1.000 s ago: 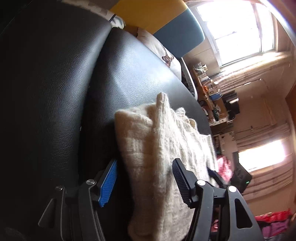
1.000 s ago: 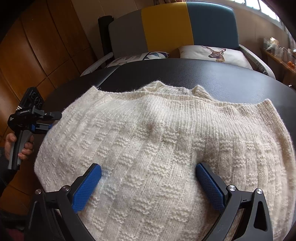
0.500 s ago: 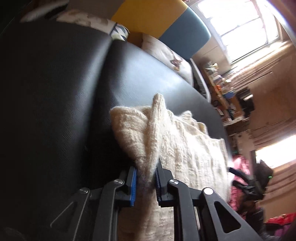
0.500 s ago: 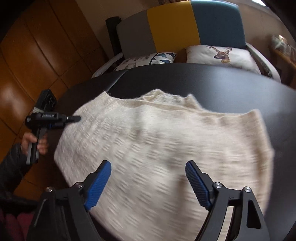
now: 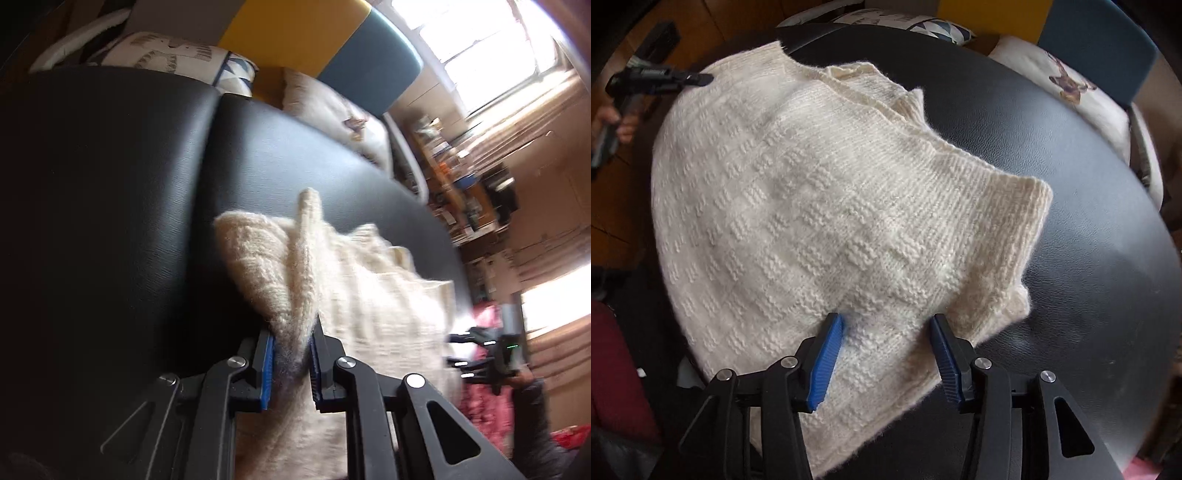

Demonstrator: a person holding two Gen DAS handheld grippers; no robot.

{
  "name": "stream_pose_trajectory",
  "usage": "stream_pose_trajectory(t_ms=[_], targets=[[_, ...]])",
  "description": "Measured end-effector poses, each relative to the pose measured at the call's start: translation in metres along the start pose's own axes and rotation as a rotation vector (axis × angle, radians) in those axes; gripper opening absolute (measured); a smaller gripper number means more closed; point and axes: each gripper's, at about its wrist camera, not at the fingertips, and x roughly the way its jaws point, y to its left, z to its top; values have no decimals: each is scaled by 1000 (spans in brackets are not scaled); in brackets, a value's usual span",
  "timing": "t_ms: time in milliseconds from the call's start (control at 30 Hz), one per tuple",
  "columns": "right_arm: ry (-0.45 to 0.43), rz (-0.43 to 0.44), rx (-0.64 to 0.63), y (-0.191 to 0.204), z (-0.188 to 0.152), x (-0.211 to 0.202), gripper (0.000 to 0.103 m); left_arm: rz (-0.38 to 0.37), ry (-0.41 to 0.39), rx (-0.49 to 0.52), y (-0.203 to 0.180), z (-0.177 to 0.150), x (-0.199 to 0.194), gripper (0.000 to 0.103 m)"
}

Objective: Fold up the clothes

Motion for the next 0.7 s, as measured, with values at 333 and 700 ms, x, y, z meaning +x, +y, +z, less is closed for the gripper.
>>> stream_pose_trajectory(t_ms=[333,700], targets=[[-85,25,140,-9,-17,2,57,-360,-151,-208,-45,-26,-42,13],[-159,49,259,3,-12,1,59,-335,-169,-256,-139,-15,-38,13]])
